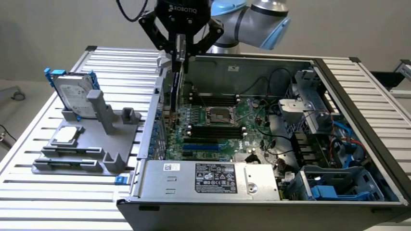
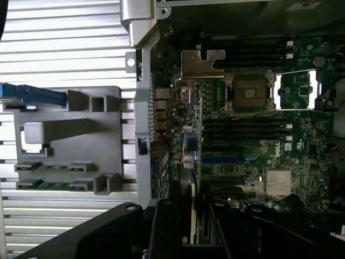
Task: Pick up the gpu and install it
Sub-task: 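Pick up the gpu and move the gpu toward the slot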
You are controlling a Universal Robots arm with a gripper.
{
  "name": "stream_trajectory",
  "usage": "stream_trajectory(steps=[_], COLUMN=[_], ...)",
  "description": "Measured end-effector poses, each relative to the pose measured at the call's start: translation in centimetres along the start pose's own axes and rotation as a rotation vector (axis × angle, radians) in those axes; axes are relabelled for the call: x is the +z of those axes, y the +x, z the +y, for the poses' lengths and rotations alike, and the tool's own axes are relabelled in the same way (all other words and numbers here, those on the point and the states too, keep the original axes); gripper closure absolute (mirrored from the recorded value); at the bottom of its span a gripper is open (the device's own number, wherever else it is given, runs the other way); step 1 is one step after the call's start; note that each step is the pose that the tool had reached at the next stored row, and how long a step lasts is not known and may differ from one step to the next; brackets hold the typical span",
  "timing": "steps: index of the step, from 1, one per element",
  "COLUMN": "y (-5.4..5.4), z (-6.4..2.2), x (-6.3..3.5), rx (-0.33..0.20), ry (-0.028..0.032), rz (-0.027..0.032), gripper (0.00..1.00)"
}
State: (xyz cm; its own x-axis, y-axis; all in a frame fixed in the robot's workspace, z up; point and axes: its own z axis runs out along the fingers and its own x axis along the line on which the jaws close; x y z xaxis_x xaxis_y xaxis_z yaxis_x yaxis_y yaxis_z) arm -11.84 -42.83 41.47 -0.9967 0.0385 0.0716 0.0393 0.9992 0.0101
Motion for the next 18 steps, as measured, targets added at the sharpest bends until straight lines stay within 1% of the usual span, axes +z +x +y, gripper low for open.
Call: stream_trajectory(steps=[7, 18], y=[-3.3, -8.3], z=[0.13, 0.56], x=[1.04, 2.68], rx=[0.0, 0.001], ry=[0.0065, 0.0199], rz=[-0.0002, -0.0007], gripper=[0.74, 0.74])
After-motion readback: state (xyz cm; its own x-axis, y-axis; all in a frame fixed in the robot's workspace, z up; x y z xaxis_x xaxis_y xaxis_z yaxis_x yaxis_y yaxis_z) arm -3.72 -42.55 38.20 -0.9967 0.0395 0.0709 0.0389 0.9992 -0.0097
